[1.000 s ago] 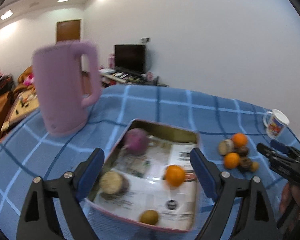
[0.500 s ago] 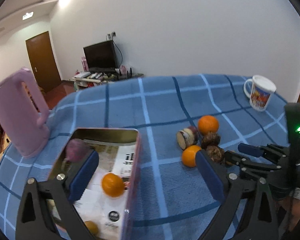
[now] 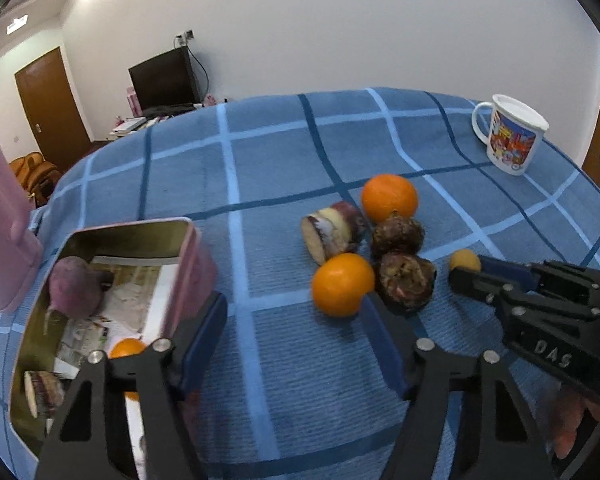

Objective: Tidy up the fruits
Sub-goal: 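Grasp an orange with the left gripper while the right gripper grasps a small yellow fruit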

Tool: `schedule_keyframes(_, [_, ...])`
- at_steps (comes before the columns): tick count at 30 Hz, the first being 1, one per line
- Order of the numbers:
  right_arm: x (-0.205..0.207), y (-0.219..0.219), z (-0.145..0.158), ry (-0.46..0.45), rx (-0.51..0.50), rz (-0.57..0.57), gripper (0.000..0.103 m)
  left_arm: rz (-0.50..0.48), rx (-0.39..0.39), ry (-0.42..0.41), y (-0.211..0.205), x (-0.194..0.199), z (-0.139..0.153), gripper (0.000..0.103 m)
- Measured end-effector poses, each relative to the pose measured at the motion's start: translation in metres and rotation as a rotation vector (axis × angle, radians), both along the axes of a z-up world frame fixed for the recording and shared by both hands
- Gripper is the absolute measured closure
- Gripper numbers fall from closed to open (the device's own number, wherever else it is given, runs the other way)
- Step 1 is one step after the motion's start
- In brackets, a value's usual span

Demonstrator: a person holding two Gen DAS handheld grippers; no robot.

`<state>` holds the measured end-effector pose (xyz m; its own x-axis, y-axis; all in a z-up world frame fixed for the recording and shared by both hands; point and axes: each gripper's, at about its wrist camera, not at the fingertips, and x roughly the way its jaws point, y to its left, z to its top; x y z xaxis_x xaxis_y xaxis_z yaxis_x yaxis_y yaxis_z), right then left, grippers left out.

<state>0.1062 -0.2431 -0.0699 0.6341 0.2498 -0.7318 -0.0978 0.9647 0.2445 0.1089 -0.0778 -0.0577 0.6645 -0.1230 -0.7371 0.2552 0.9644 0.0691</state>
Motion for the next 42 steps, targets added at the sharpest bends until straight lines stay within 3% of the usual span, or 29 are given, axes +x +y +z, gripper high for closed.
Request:
schedule_keyframes(8, [-0.005, -0.008, 0.004, -0.026, 0.026, -0.029, 0.075, -0.031, -0.002, 0.016, -0.019, 0.012, -0.006, 0.048])
schedule_keyframes(12, [-0.002, -0.001, 0.003, -0.019, 0.005, -0.015, 0.075, -0.035, -0.028, 0.023, -0.018, 0.018, -0.007, 0.049])
schedule_keyframes(16, [0.0, 0.001, 0.001, -0.007, -0.008, -0.007, 0.075, -0.066, -0.068, 0.047, -0.017, 0.022, -0.01, 0.064])
schedule_keyframes(26, [-0.002, 0.006, 0.003, -0.019, -0.044, -0.004, 0.075, -0.081, -0.119, 0.034, -0.006, 0.012, -0.01, 0.065])
schedule_keyframes(42, [-0.019, 0.01, 0.02, -0.142, -0.059, 0.016, 0.075, -0.038, -0.13, -0.103, 0.008, -0.02, 0.006, 0.065])
